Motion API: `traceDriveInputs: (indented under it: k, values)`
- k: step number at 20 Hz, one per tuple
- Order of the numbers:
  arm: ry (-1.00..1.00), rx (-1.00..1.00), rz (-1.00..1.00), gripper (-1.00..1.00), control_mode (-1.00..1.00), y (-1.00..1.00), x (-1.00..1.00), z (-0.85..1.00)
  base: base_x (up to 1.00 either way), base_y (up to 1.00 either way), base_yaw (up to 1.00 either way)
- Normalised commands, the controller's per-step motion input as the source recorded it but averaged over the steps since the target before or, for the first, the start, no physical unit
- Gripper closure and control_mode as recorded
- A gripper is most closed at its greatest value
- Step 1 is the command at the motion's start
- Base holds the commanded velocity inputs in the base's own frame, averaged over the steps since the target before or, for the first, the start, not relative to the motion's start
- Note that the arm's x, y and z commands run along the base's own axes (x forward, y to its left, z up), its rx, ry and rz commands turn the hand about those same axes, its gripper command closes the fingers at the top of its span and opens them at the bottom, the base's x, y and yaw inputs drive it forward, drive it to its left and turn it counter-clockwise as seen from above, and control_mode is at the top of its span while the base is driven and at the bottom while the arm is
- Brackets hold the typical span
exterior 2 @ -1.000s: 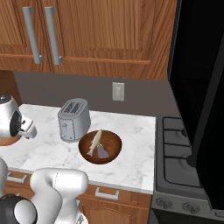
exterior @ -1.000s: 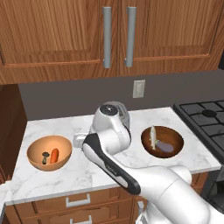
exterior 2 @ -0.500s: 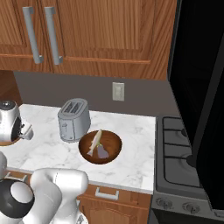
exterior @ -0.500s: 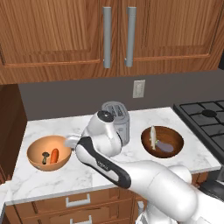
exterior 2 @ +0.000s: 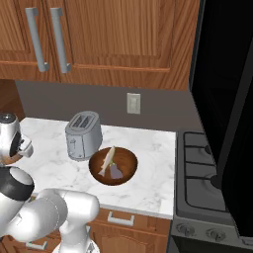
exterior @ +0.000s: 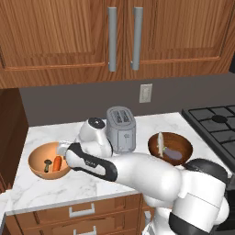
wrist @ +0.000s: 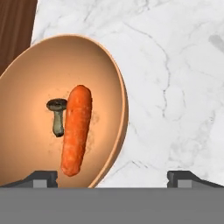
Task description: Place the bowl containing the carrot and mushroom in the microwave. Close the microwave door and press the start button to microwave the meal.
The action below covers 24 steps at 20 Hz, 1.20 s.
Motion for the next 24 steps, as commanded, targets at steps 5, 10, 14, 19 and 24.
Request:
traceDriveInputs:
  k: [5,10,14,19,24]
  values:
    - [0.06,0.00,0.00,-1.00,-1.00,0.23,0.08,-0.31,0.00,0.00,0.00]
    - [0.06,0.00,0.00,-1.00,-1.00,0.20,0.09,-0.33,0.00,0.00,0.00]
    - [0.04,0.00,0.00,-1.00,-1.00,0.16,0.09,-0.28,0.00,0.00,0.00]
    - [0.03,0.00,0.00,1.00,-1.00,0.19,0.09,-0.22,0.00,0.00,0.00]
    - [0.00,0.00,0.00,1.00,-1.00,0.02,0.00,-0.02,0.00,0.00,0.00]
